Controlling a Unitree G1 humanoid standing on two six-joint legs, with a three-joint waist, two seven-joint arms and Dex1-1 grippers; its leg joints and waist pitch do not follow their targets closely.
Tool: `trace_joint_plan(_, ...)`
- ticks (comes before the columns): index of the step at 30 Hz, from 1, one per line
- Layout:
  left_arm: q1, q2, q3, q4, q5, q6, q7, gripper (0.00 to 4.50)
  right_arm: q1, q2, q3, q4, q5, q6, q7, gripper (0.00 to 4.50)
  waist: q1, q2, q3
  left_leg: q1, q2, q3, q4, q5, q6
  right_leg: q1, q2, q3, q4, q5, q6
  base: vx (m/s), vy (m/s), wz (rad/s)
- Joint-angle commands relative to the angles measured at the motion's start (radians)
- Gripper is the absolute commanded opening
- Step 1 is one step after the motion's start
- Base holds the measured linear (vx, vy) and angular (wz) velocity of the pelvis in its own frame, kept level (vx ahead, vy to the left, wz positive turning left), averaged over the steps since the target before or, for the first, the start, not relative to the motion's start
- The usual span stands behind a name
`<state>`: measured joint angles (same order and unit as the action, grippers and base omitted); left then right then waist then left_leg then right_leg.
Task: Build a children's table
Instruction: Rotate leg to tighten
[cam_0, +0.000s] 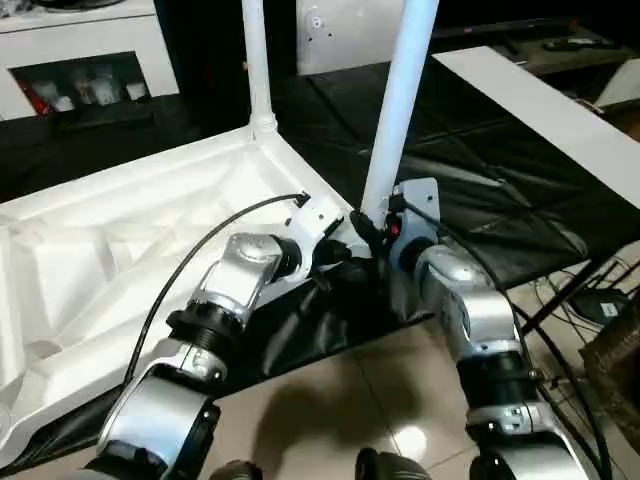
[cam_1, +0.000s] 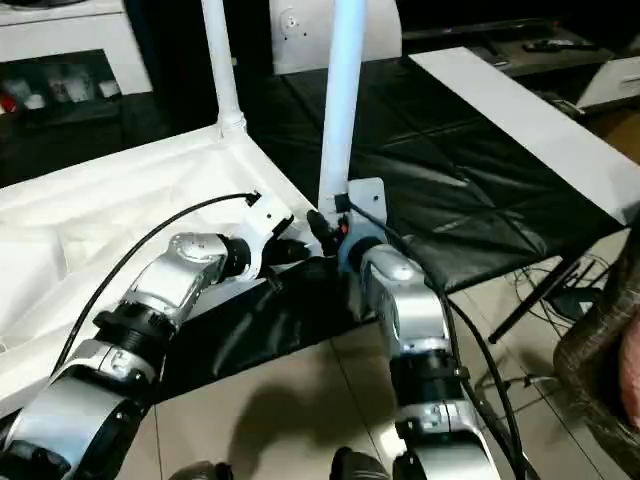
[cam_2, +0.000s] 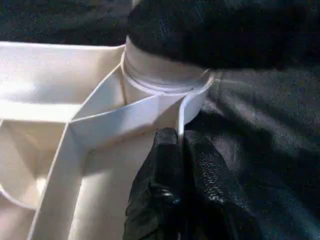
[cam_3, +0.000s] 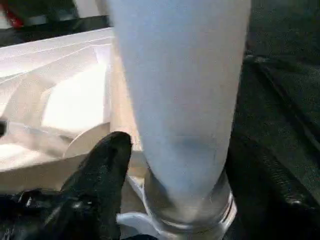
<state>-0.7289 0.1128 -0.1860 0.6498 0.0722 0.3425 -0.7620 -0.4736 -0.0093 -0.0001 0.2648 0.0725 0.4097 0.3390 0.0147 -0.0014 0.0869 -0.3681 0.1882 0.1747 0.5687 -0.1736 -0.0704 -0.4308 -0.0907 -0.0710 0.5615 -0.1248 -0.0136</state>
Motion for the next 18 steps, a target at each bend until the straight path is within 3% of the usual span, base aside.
trace_joint_plan(1,0.009,0.005,-0.014,-0.028,-0.028,-0.088,-0.061,0.0,0.045,-0.005,0.11,-0.043,0.018,-0.019,0.116,3.4,0.009,-0.004,-0.071,-0.001,0.021,-0.002,-0.062,-0.208,0.084,0.066,-0.044,0.035,-0.066,-0.331,-0.172,0.0,0.0,0.0)
trace_joint_plan(4,0.035,0.045,-0.043,-0.026,-0.032,-0.169,-0.168,0.0,0.091,-0.081,0.102,-0.1,0.028,-0.074,0.194,3.59,0.013,-0.007,-0.072,-0.005,0.02,-0.002,-0.062,-0.197,0.088,0.071,-0.044,0.035,-0.068,-0.357,-0.152,0.0,0.0,0.0)
trace_joint_plan(7,0.047,0.083,-0.069,-0.021,-0.032,-0.216,-0.253,0.0,0.129,-0.157,0.09,-0.158,0.057,-0.094,0.29,3.89,0.022,-0.006,-0.075,-0.001,0.024,0.002,-0.057,-0.148,0.113,0.068,-0.039,0.038,-0.055,-0.239,-0.189,0.0,0.0,0.0)
trace_joint_plan(10,0.052,0.113,-0.096,-0.017,-0.024,-0.255,-0.312,0.0,0.145,-0.199,0.082,-0.191,0.085,-0.092,0.36,4.1,0.024,-0.002,-0.073,0.002,0.027,0.002,-0.058,-0.167,0.112,0.067,-0.04,0.038,-0.053,-0.246,-0.21,0.0,0.0,0.0)
trace_joint_plan(15,0.043,0.18,-0.133,-0.003,-0.037,-0.312,-0.499,0.0,0.155,-0.345,0.109,-0.235,0.159,-0.076,0.607,4.1,0.033,-0.001,-0.068,0.011,0.031,0.002,-0.061,-0.226,0.1,0.063,-0.041,0.039,-0.06,-0.311,-0.205,0.0,0.0,0.0)
trace_joint_plan(18,0.031,0.206,-0.159,0.021,-0.025,-0.352,-0.574,0.0,0.141,-0.395,0.127,-0.228,0.195,-0.07,0.722,4.1,0.039,-0.008,-0.067,0.009,0.033,0.002,-0.062,-0.238,0.096,0.063,-0.043,0.04,-0.062,-0.339,-0.198,0.0,0.0,0.0)
